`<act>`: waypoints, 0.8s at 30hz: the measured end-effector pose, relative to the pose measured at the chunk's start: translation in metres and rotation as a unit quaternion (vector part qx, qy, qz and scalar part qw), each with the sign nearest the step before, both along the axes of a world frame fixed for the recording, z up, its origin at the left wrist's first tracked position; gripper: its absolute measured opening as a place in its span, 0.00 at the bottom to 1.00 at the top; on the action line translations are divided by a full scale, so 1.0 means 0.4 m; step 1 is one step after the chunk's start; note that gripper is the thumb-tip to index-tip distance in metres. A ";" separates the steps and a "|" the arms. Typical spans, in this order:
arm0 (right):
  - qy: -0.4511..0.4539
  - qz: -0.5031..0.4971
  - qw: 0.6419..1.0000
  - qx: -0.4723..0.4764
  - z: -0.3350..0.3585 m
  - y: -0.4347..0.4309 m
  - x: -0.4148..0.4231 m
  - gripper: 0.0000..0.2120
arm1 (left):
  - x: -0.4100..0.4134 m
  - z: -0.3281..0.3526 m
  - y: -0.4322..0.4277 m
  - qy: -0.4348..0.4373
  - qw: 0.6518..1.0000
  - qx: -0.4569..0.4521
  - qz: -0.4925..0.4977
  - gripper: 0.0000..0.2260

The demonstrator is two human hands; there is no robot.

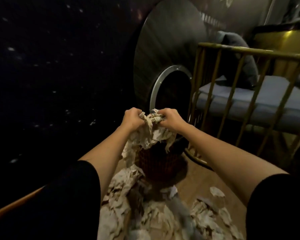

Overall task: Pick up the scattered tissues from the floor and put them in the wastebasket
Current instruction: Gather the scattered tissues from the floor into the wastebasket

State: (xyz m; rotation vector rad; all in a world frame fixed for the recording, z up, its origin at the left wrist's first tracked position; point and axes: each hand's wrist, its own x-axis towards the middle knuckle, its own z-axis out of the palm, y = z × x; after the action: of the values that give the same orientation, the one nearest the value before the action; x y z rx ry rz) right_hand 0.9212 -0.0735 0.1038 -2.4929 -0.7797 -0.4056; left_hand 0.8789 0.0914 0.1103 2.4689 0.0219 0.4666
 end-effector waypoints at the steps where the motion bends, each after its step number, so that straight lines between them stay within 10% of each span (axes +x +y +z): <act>1: -0.003 0.001 1.000 0.022 0.001 -0.008 0.039 0.02 | 0.041 0.009 -0.015 -0.016 1.000 -0.001 -0.004 0.04; 10: -0.012 -0.051 0.989 0.139 0.025 -0.049 0.301 0.02 | 0.306 0.073 -0.075 -0.160 0.987 -0.008 -0.015 0.02; 17: 0.113 -0.097 0.987 0.053 -0.282 -0.017 0.282 0.09 | 0.320 -0.295 -0.058 0.074 0.983 0.153 -0.072 0.13; 24: 0.063 -0.151 0.986 0.045 -0.302 -0.006 0.239 0.07 | 0.272 -0.336 -0.056 -0.034 0.985 0.165 -0.042 0.11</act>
State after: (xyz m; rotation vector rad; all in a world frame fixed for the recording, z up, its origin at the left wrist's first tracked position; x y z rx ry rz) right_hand 1.0166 -0.0759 -0.0171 -2.5256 -0.3261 -0.3727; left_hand 0.9877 0.0691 -0.0240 2.7622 -0.2031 0.5534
